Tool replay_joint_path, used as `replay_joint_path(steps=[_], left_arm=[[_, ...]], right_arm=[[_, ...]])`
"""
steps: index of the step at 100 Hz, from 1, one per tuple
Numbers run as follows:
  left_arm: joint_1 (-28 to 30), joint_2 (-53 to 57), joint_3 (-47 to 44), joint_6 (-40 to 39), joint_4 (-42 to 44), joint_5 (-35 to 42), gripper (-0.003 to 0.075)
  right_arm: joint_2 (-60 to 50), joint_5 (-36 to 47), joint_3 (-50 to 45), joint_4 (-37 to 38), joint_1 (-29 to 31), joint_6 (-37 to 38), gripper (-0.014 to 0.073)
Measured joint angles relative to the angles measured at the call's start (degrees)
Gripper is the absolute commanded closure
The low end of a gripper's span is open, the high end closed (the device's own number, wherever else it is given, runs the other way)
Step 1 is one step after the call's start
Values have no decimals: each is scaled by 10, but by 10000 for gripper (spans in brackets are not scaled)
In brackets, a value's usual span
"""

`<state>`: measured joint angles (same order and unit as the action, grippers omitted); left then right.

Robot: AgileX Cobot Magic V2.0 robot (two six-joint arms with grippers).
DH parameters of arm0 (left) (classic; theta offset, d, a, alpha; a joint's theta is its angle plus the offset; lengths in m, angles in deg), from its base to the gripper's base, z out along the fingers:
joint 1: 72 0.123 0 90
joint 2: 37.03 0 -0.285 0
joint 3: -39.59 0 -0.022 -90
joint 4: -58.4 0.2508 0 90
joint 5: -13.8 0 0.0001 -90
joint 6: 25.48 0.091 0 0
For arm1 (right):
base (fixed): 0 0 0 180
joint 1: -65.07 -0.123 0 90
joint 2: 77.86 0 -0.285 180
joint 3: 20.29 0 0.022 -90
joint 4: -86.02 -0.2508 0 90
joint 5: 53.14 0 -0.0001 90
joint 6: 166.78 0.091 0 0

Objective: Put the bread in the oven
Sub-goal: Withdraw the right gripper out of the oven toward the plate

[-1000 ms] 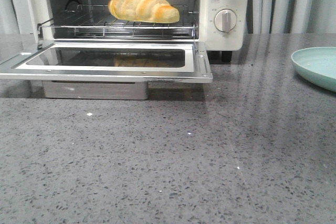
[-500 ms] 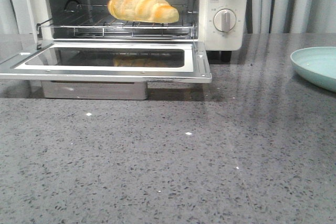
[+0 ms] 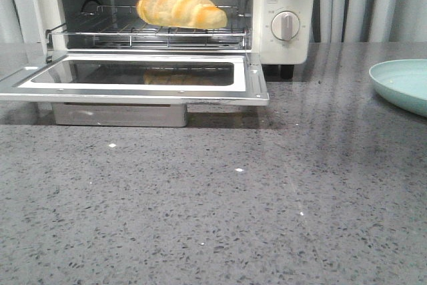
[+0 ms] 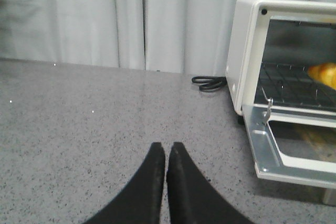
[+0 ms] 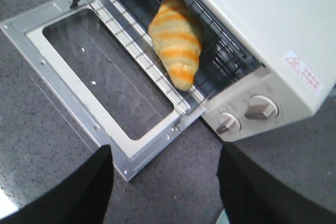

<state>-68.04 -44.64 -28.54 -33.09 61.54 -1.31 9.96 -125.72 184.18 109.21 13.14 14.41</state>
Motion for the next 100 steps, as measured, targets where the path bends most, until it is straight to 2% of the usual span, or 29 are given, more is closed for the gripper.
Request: replay_joint_path(steps=[35, 82, 100], left_arm=[[0, 0, -50, 0, 0, 0, 741], [0, 0, -58, 1, 0, 0, 741], [0, 0, -59, 1, 0, 0, 741]], right_arm=[[-70, 0, -118, 0, 65, 22, 201], [-201, 0, -221, -2, 67, 76, 201], [-253, -1, -231, -15, 67, 96, 201]])
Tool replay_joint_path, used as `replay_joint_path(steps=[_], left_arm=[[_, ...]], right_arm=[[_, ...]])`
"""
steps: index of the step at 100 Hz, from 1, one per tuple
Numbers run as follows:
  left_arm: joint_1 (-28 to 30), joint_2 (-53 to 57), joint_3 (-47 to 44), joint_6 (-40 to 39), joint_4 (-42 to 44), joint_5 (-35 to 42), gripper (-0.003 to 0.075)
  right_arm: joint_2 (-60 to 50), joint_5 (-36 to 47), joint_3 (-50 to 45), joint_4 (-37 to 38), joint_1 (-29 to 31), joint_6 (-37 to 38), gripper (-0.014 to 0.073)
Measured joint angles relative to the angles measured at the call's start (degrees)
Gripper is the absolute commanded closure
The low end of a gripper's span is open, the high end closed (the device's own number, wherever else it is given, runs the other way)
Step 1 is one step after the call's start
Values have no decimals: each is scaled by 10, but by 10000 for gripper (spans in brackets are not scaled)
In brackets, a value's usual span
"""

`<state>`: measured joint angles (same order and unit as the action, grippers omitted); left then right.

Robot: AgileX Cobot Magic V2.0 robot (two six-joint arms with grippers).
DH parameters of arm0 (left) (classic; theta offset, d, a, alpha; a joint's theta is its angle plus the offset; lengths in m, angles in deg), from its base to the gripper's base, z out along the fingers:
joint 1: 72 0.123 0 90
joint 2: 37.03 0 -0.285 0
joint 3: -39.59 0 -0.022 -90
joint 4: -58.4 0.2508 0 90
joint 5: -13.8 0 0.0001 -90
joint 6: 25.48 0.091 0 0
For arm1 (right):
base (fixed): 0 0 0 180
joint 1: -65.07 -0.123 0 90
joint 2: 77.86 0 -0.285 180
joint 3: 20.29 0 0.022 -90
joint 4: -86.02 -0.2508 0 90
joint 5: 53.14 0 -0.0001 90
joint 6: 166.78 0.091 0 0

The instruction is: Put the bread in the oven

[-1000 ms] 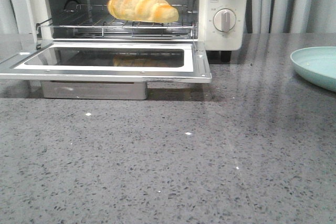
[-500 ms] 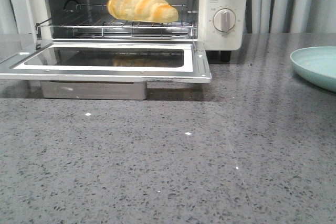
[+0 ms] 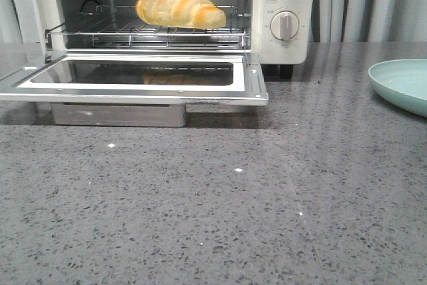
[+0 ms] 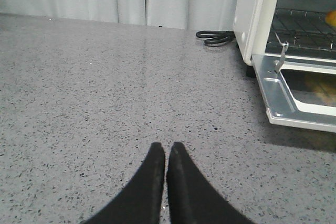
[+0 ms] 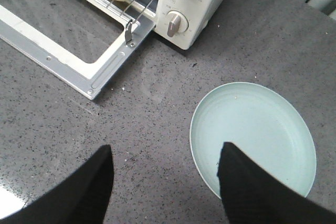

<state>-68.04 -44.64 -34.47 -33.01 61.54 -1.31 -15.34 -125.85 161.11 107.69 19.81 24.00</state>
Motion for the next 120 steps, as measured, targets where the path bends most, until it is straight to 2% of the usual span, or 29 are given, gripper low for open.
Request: replay_joint_path(steps=[32, 61, 81, 93, 104, 120], left_arm=[[0, 0, 0, 0, 0, 0, 741], [0, 0, 0, 0, 0, 0, 741], [0, 0, 0, 0, 0, 0, 741], [0, 0, 0, 0, 0, 0, 741], [0, 0, 0, 0, 0, 0, 741], [0, 0, 0, 0, 0, 0, 741]], right_arm=[[-68, 0, -16, -24, 0, 4, 201], [-177, 3, -133, -24, 0, 4, 201], [-276, 116, -265, -24, 0, 6, 201], [-340, 171, -340, -17, 4, 39, 201], [-387, 206, -402, -11, 28, 76, 201], [-429, 250, -475, -16, 90, 87, 201]])
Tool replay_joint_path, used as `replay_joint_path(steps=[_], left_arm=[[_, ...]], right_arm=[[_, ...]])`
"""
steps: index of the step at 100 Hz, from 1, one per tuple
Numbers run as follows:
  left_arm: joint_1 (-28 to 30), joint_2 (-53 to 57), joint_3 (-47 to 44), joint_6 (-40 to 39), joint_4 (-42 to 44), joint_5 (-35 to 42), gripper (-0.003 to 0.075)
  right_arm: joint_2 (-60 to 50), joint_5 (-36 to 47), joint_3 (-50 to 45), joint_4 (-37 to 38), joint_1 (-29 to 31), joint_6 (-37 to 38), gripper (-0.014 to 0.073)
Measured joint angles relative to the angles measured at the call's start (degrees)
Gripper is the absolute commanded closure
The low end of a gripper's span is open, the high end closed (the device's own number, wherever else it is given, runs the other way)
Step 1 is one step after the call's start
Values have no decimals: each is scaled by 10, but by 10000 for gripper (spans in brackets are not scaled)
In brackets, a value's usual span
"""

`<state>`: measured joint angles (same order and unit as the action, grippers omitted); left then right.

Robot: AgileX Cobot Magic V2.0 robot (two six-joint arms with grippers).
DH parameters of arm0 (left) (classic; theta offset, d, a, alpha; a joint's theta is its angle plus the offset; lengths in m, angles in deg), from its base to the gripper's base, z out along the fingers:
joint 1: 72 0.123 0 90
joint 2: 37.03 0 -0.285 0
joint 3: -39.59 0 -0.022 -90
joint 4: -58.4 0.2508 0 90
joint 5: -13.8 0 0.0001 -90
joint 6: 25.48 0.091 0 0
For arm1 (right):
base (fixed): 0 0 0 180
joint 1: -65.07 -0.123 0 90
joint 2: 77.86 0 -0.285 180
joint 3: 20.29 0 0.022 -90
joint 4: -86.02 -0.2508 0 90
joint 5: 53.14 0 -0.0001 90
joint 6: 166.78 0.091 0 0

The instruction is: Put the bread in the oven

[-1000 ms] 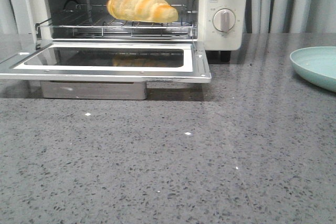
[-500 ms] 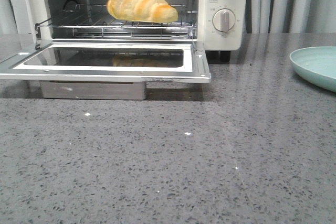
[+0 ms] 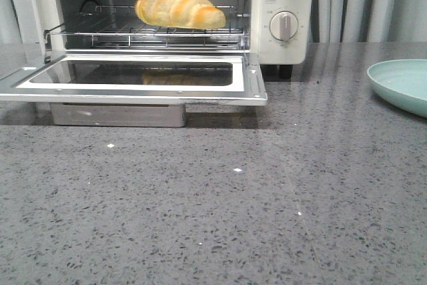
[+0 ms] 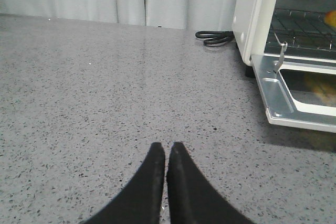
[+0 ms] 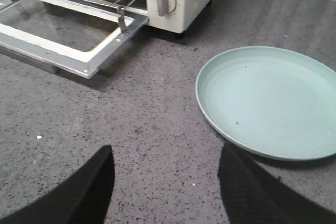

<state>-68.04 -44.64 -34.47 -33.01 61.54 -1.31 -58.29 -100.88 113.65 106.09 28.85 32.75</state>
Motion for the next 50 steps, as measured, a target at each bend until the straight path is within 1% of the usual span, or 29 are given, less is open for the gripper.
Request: replay_joint_path(steps=[16, 31, 40, 50], left_arm=[[0, 0, 0, 0, 0, 0, 741], [0, 0, 0, 0, 0, 0, 741], [0, 0, 0, 0, 0, 0, 741], [0, 0, 0, 0, 0, 0, 741]], right_arm=[[-27, 35, -56, -24, 79, 1, 201], [-49, 100, -102, -56, 155, -1, 201], [-65, 132, -130, -87, 201, -18, 201], [-78, 161, -155, -125, 246, -63, 201]])
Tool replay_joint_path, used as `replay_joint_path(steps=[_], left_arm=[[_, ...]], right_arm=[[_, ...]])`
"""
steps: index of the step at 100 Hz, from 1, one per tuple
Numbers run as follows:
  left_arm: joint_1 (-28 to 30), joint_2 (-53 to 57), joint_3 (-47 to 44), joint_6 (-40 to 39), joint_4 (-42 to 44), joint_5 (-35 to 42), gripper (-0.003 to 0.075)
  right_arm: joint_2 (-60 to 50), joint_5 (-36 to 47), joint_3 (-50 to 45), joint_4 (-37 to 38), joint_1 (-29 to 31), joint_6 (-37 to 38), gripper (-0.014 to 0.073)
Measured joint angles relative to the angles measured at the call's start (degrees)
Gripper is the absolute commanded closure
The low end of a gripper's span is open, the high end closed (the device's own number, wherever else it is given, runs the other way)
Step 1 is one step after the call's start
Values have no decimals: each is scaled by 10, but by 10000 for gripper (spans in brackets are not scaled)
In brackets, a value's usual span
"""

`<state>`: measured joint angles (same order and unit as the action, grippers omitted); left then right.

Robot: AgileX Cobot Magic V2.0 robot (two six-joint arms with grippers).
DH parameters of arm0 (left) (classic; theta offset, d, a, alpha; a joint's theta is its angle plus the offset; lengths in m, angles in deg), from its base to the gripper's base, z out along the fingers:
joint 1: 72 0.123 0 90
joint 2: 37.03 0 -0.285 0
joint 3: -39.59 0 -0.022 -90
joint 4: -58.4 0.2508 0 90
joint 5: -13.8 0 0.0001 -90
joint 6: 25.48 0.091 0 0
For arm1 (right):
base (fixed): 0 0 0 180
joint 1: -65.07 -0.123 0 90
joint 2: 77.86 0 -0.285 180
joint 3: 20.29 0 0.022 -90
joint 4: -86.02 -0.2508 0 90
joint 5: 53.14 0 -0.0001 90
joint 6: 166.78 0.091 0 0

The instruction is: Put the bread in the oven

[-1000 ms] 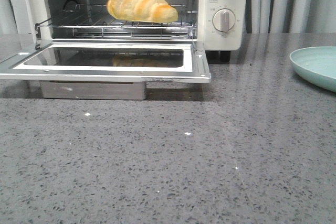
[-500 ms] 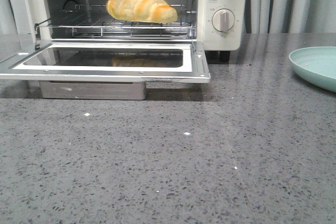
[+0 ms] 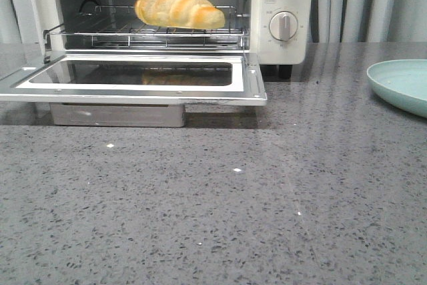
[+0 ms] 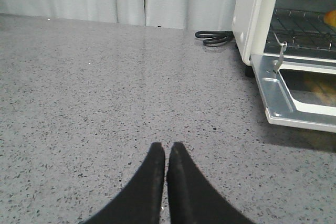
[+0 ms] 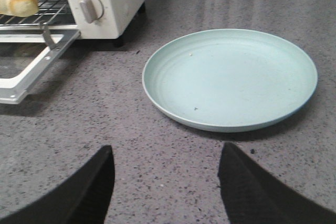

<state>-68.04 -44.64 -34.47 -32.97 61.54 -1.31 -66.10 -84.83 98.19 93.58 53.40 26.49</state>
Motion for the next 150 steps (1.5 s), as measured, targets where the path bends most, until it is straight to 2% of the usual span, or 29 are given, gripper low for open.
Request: replay_joint_path(steps=[29, 60, 95, 119, 150], left_arm=[[0, 0, 0, 0, 0, 0, 741], [0, 0, 0, 0, 0, 0, 741], [0, 0, 0, 0, 0, 0, 741], [0, 0, 0, 1, 0, 0, 741], [0, 0, 0, 1, 0, 0, 741]], right_arm=[[-13, 60, -59, -61, 81, -106, 201], [-13, 167, -131, -116, 105, -167, 201], [-13, 239, -163, -126, 105, -176, 201], [-13, 247, -163, -124, 107, -177, 201], [-29, 281, -163, -122, 171, -177, 201]])
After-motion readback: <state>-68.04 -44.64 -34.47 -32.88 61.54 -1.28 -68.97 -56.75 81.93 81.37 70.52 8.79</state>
